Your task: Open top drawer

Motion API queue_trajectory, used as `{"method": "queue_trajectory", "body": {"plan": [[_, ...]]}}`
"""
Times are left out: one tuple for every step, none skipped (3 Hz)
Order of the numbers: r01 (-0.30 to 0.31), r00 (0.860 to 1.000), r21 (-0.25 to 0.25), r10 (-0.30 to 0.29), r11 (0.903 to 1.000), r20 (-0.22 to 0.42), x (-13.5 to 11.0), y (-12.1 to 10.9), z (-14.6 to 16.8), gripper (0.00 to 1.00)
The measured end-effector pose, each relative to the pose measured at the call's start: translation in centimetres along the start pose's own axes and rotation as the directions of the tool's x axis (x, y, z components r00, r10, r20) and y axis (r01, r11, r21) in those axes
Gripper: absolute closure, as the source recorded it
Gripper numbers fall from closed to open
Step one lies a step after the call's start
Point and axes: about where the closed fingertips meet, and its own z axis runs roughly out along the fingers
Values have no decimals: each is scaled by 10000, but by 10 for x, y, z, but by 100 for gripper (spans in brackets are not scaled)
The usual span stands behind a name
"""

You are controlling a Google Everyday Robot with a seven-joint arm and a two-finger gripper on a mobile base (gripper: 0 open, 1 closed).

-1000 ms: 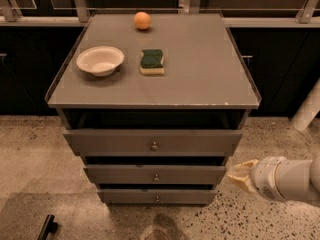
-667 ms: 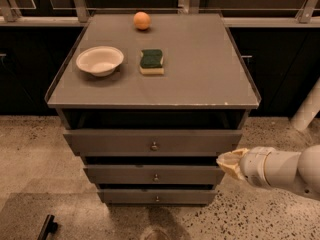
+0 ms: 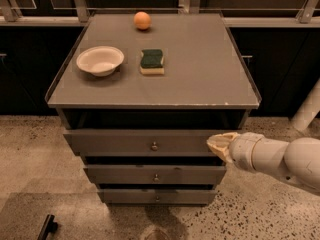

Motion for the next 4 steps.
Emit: {"method": "queue_trajectory", "body": {"plan": [[-312, 9989, 389, 298, 9988, 359, -8, -13, 14, 100], [-315, 9989, 439, 298, 9985, 375, -8, -15, 14, 100], [-419, 9985, 466, 402, 9980, 370, -6, -16, 15, 100], [-449, 9955, 868, 373, 9952, 867, -13, -28, 30, 100]]}}
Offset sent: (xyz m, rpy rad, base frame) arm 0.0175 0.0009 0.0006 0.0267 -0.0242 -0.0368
